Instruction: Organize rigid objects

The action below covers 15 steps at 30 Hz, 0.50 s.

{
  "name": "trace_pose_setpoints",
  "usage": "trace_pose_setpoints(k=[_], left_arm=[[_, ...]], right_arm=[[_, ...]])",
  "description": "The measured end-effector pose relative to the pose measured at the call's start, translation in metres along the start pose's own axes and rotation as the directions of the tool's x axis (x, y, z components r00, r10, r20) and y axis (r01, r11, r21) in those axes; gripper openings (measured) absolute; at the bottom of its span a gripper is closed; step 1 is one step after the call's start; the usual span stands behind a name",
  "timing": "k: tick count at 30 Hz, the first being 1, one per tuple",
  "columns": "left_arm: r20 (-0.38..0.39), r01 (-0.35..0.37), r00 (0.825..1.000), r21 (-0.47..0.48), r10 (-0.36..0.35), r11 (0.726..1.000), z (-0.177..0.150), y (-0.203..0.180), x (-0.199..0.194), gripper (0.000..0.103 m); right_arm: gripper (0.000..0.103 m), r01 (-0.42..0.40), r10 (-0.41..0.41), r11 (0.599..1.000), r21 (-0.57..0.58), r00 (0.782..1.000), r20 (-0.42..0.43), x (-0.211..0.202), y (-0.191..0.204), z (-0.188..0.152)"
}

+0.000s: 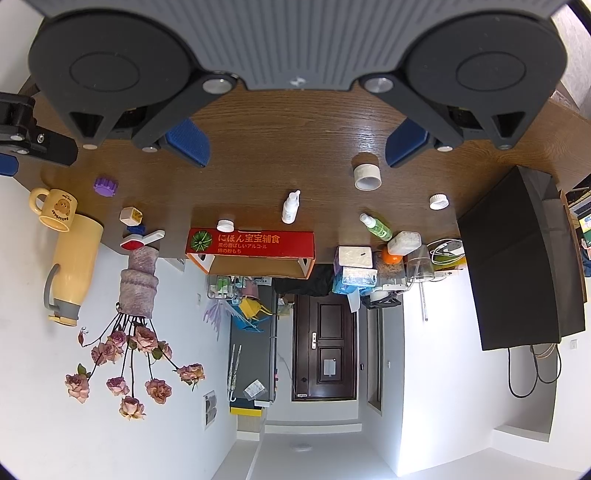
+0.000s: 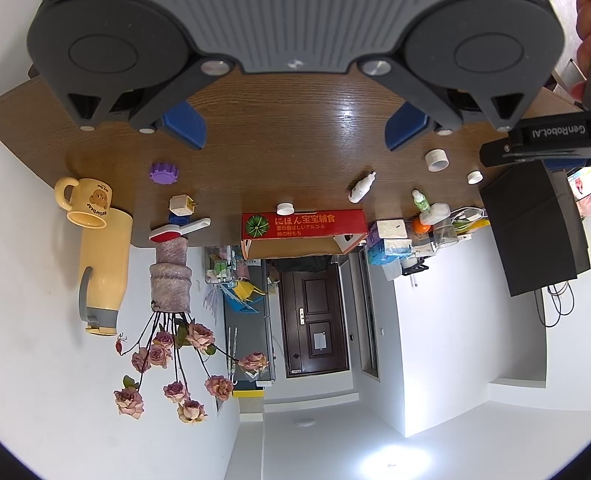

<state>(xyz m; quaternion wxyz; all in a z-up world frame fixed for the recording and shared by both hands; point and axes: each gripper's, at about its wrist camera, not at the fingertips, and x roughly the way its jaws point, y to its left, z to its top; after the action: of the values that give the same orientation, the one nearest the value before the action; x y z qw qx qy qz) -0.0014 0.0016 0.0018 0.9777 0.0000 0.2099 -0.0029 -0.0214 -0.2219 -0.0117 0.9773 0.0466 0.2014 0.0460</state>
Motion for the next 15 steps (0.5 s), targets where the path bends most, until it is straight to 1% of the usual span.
trace_pose_setpoints(k=[15], left_arm=[[0.01,0.007,1.0,-0.006,-0.007,1.0,0.0026,0.0026,-0.005,0.103]], right_arm=[[0.103,-0.003,0.004,1.0,-0.006,1.0,0.004,-0.0022,0.0041,0.0037]])
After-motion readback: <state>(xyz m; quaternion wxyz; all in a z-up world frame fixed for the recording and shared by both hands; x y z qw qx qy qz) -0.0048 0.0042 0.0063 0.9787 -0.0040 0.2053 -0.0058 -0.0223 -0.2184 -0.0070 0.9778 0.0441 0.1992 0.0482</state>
